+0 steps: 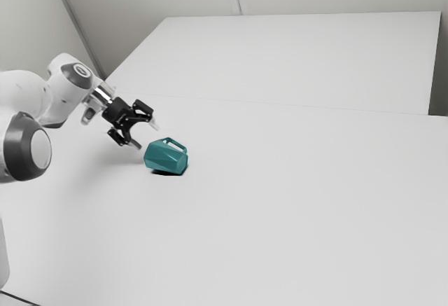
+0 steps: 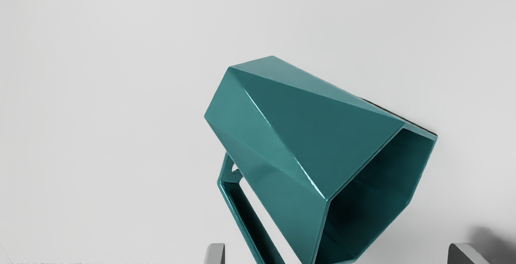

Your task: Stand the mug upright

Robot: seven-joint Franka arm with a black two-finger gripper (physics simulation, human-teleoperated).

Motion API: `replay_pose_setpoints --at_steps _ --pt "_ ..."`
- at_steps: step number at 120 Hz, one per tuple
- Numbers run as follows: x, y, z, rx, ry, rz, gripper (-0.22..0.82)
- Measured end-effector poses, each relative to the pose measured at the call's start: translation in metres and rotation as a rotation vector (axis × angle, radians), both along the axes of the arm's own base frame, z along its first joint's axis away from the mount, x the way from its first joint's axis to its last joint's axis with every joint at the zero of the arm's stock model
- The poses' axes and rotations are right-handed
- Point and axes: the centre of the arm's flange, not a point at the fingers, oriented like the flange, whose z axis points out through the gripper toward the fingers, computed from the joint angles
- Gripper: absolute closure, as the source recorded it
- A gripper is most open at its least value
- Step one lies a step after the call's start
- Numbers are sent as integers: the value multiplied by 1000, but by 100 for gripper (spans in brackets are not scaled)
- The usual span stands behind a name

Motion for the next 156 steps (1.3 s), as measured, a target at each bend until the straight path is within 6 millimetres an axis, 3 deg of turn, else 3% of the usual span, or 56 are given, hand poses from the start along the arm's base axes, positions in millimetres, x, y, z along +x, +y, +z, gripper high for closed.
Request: replay_pose_setpoints --at_steps 52,63,83,100,122,144,156 --pt "5 -23 -25 -91 11 24 1" --pt "3 -27 -29 -99 22 20 14" --pt "2 -28 -32 -101 32 16 50" --pt "5 -35 -25 -97 22 1 68" --pt "14 -59 -4 -84 -10 -40 75" --pt "17 -86 -1 -78 -10 -81 77" --pt "18 -104 19 -31 -30 -130 78"
